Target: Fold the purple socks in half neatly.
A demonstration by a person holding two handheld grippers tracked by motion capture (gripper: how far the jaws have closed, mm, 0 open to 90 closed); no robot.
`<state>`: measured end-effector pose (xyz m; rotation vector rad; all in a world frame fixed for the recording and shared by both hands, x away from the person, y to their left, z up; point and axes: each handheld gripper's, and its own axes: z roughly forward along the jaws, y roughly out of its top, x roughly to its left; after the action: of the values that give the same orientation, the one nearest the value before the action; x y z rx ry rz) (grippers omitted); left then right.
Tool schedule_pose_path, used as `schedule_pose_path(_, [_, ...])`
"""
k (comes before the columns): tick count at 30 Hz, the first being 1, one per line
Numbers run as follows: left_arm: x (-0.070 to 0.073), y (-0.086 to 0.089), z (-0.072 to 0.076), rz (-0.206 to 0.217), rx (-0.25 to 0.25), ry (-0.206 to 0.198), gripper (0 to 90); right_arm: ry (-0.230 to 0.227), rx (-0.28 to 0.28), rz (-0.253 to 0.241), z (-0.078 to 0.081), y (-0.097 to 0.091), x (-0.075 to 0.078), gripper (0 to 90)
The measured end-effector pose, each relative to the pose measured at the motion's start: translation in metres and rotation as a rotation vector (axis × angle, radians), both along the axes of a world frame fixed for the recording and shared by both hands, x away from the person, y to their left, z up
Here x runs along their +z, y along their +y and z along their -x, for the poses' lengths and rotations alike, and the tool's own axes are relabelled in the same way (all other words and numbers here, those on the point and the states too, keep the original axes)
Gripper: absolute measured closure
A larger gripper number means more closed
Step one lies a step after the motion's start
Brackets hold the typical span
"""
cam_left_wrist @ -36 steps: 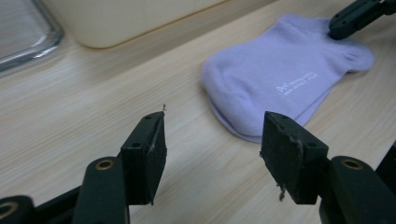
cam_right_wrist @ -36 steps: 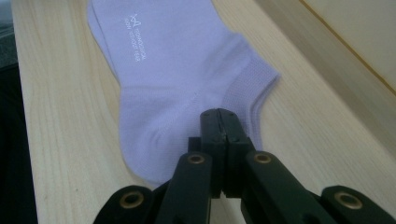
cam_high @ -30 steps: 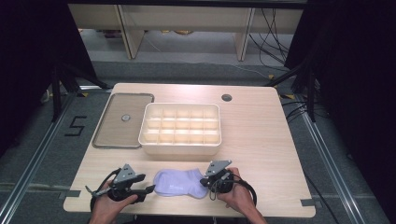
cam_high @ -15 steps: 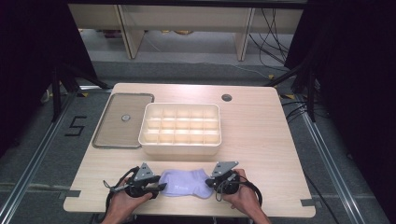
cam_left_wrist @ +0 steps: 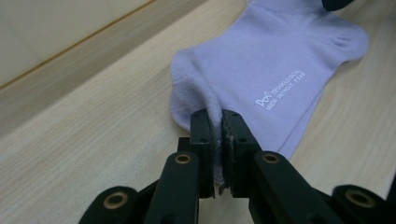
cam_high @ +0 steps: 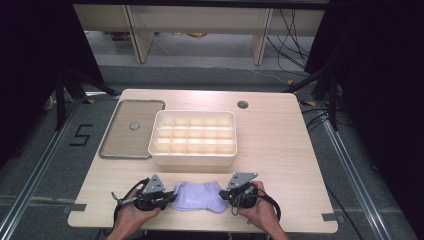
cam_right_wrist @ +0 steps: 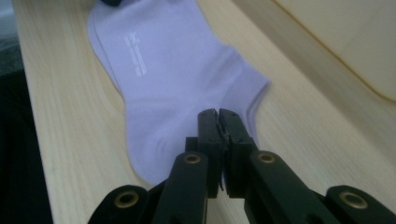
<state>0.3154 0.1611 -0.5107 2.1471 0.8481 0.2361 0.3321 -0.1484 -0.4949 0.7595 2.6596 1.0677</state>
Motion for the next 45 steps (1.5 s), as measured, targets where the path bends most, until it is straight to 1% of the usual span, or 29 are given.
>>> schedule_pose_path(2, [0.003, 0.002, 0.001, -0.005, -0.017, -0.015, 83.4, -0.010, 0.021, -0.011, 0.000, 0.002, 0.002, 89.2])
schedule_pose_path(4, [0.010, 0.006, 0.004, -0.003, -0.022, -0.022, 83.4, -0.023, 0.047, -0.029, 0.004, 0.016, 0.008, 90.0])
schedule_pose_path(5, [0.010, 0.006, 0.004, -0.003, -0.022, -0.022, 83.4, -0.023, 0.047, -0.029, 0.004, 0.016, 0.008, 90.0])
schedule_pose_path(6, [0.013, 0.009, 0.007, 0.005, -0.028, -0.026, 83.4, -0.020, 0.081, -0.038, 0.005, 0.029, 0.008, 90.0])
schedule_pose_path(7, [0.013, 0.009, 0.007, 0.005, -0.028, -0.026, 83.4, -0.020, 0.081, -0.038, 0.005, 0.029, 0.008, 90.0])
schedule_pose_path(8, [0.014, 0.009, 0.007, 0.018, -0.037, -0.029, 83.4, -0.030, 0.116, -0.025, 0.005, 0.042, 0.007, 90.0])
schedule_pose_path(10, [0.015, 0.010, 0.009, 0.029, -0.024, -0.021, 83.4, -0.030, 0.126, -0.010, 0.005, 0.048, 0.006, 90.0])
schedule_pose_path(11, [0.016, 0.011, 0.010, 0.027, -0.015, -0.013, 83.4, -0.023, 0.159, 0.024, 0.005, 0.060, 0.003, 90.0])
schedule_pose_path(13, [0.019, 0.012, 0.010, 0.029, -0.031, -0.021, 83.4, -0.021, 0.175, 0.034, 0.005, 0.065, 0.000, 90.0])
schedule_pose_path(14, [0.020, 0.012, 0.010, 0.043, -0.021, -0.029, 83.4, -0.007, 0.190, 0.064, 0.004, 0.075, -0.006, 90.0])
schedule_pose_path(19, [0.028, 0.013, 0.013, 0.074, -0.044, -0.039, 83.5, -0.003, 0.217, 0.072, 0.004, 0.092, -0.010, 90.0])
schedule_pose_path(21, [0.031, 0.014, 0.014, 0.105, -0.039, -0.040, 83.5, 0.007, 0.220, 0.054, 0.004, 0.099, -0.011, 90.0])
schedule_pose_path(22, [0.033, 0.014, 0.015, 0.108, -0.031, -0.045, 83.5, 0.008, 0.220, 0.056, 0.004, 0.101, -0.011, 90.0])
schedule_pose_path(23, [0.035, 0.016, 0.016, 0.089, -0.036, -0.051, 83.4, 0.010, 0.222, 0.053, 0.004, 0.104, -0.011, 90.0])
schedule_pose_path(24, [0.038, 0.017, 0.017, 0.107, -0.029, -0.046, 83.4, 0.003, 0.238, 0.059, 0.004, 0.107, -0.011, 90.0])
schedule_pose_path(25, [0.039, 0.018, 0.016, 0.111, -0.047, -0.059, 83.4, 0.003, 0.243, 0.055, 0.006, 0.111, -0.011, 90.0])
schedule_pose_path(27, [0.042, 0.018, 0.019, 0.109, -0.037, -0.044, 83.4, -0.009, 0.272, 0.059, 0.005, 0.117, -0.011, 90.0])
schedule_pose_path(29, [0.041, 0.018, 0.019, 0.097, -0.044, -0.050, 83.3, -0.008, 0.269, 0.055, 0.005, 0.117, -0.010, 90.0])
schedule_pose_path(30, [0.040, 0.017, 0.019, 0.098, -0.052, -0.046, 83.2, -0.033, 0.260, 0.047, 0.003, 0.115, -0.006, 90.0])
schedule_pose_path(31, [0.040, 0.017, 0.018, 0.096, -0.058, -0.049, 83.2, -0.016, 0.232, 0.029, 0.002, 0.113, -0.003, 90.0])
schedule_pose_path(34, [0.040, 0.016, 0.018, 0.114, -0.049, -0.037, 83.2, -0.057, 0.189, 0.059, -0.013, 0.111, 0.001, 90.0])
schedule_pose_path(35, [0.040, 0.017, 0.018, 0.098, -0.049, -0.036, 83.2, -0.046, 0.172, 0.069, -0.016, 0.112, -0.001, 90.0])
schedule_pose_path(37, [0.040, 0.016, 0.018, 0.104, -0.047, -0.035, 83.1, -0.047, 0.172, 0.083, -0.020, 0.115, -0.005, 90.0])
schedule_pose_path(38, [0.041, 0.016, 0.018, 0.110, -0.046, -0.034, 83.1, -0.002, 0.133, 0.085, -0.019, 0.117, -0.008, 90.0])
schedule_pose_path(40, [0.042, 0.018, 0.017, 0.103, -0.059, -0.043, 83.1, 0.003, 0.159, 0.052, -0.023, 0.124, -0.012, 90.0])
schedule_pose_path(42, [0.044, 0.018, 0.018, 0.124, -0.043, -0.042, 83.2, -0.017, 0.183, 0.060, -0.024, 0.126, -0.011, 90.0])
schedule_pose_path(43, [0.045, 0.019, 0.016, 0.110, -0.056, -0.047, 83.1, -0.010, 0.185, 0.044, -0.024, 0.130, -0.013, 90.0])
schedule_pose_path(44, [0.045, 0.018, 0.018, 0.127, -0.034, -0.040, 83.1, 0.014, 0.183, 0.027, -0.022, 0.132, -0.013, 90.0])
schedule_pose_path(45, [0.045, 0.019, 0.018, 0.127, -0.037, -0.049, 83.1, 0.000, 0.201, 0.035, -0.022, 0.135, -0.013, 90.0])
